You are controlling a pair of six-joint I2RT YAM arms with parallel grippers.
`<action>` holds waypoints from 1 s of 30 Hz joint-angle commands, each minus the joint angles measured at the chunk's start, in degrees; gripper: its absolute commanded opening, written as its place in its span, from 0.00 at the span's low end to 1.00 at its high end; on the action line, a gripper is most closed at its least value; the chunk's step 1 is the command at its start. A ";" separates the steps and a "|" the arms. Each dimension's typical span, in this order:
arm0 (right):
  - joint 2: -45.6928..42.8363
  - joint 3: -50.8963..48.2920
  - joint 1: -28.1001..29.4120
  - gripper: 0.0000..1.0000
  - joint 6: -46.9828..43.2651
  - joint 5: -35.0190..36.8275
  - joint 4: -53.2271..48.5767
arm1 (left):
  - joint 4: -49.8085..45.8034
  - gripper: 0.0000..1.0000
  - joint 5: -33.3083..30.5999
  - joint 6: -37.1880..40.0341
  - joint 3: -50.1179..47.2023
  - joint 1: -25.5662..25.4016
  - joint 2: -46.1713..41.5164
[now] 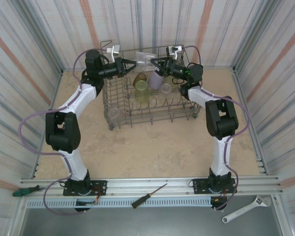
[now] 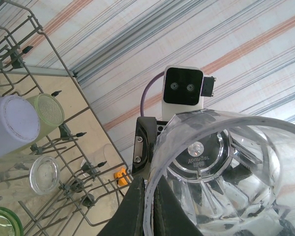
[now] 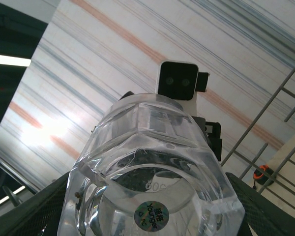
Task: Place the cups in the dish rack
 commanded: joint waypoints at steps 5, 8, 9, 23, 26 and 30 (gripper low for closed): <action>-2.73 0.15 0.90 0.50 -2.59 0.23 2.22 | -0.88 0.31 0.73 0.50 -1.59 0.96 -1.49; -4.00 -0.64 0.82 0.49 -5.23 -0.37 -0.71 | -1.32 0.45 0.28 0.80 -2.32 1.74 -2.82; -4.52 -0.94 0.89 0.49 -6.35 -0.43 -1.90 | -1.74 0.49 0.14 1.14 -2.39 1.97 -3.23; -10.22 -1.05 1.05 0.49 -28.80 -1.38 -28.22 | -18.34 0.95 -4.57 12.25 -2.30 4.92 -11.12; -10.79 0.82 1.34 0.49 -34.70 -1.73 -35.91 | -21.55 0.99 -5.37 12.85 -1.96 6.38 -12.45; -12.10 3.65 2.75 0.49 -46.80 -0.96 -50.32 | -25.11 0.99 -6.58 13.56 -2.52 8.63 -15.04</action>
